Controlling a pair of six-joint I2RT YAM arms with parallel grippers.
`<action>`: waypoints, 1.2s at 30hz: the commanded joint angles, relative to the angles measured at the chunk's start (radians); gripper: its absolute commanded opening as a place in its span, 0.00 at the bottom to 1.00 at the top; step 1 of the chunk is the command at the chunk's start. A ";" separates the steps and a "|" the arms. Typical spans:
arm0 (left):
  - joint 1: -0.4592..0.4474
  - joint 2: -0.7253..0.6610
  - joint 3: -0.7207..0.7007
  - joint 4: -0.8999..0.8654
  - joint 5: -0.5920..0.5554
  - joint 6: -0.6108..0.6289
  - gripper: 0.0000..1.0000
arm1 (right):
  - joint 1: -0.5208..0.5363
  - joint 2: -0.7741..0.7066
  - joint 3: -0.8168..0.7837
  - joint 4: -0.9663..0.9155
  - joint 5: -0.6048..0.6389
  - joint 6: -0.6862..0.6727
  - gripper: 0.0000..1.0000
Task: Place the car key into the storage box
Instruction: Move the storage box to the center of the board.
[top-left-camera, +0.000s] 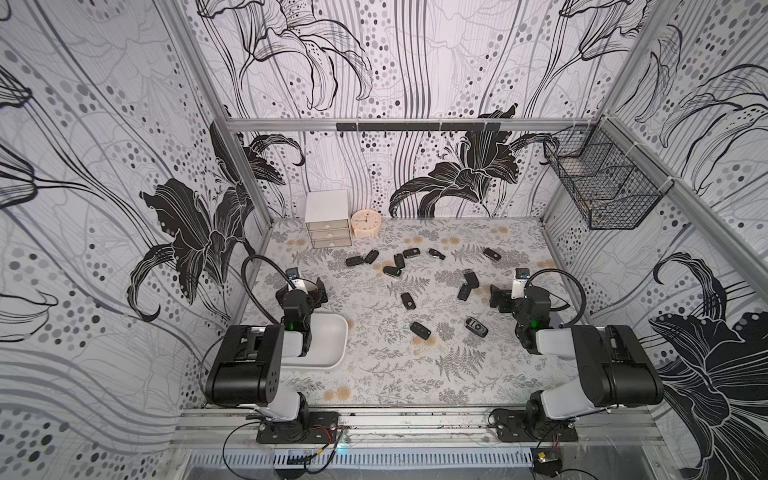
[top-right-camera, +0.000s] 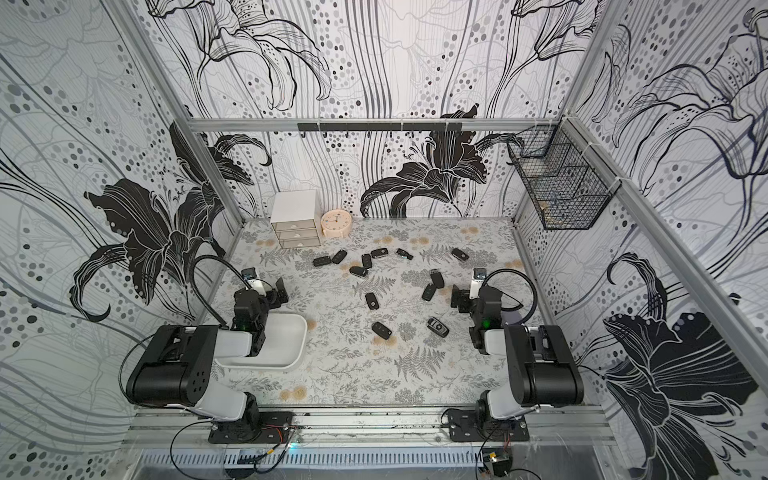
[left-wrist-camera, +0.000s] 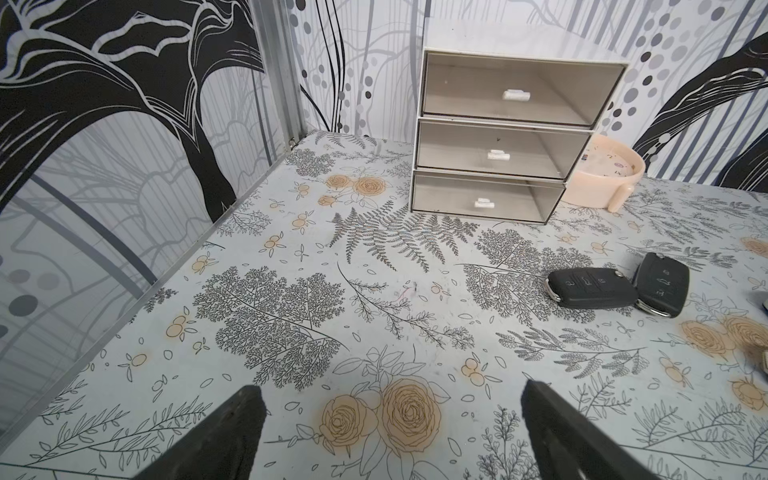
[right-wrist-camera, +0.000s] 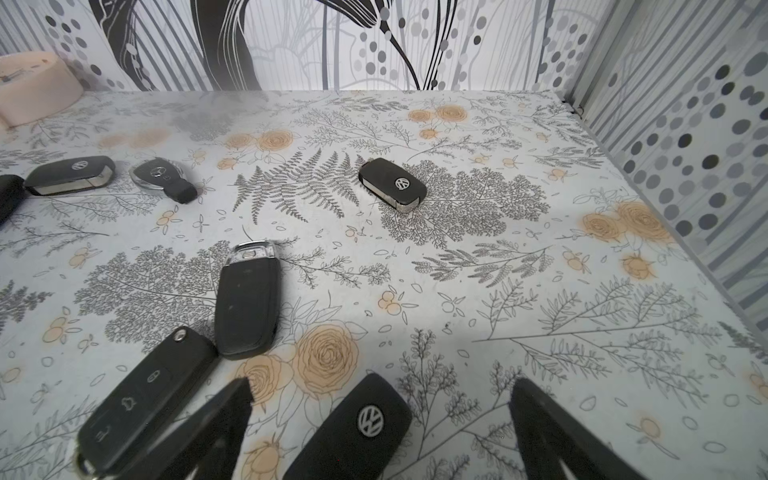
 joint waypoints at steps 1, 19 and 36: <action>0.009 0.003 0.016 0.046 0.010 0.013 0.99 | 0.005 -0.007 0.021 -0.009 -0.003 -0.008 1.00; 0.010 0.004 0.017 0.046 0.010 0.011 0.99 | 0.003 -0.007 0.020 -0.009 -0.003 -0.007 1.00; 0.016 -0.281 0.211 -0.514 -0.134 -0.110 1.00 | 0.004 -0.304 0.099 -0.395 0.095 0.101 1.00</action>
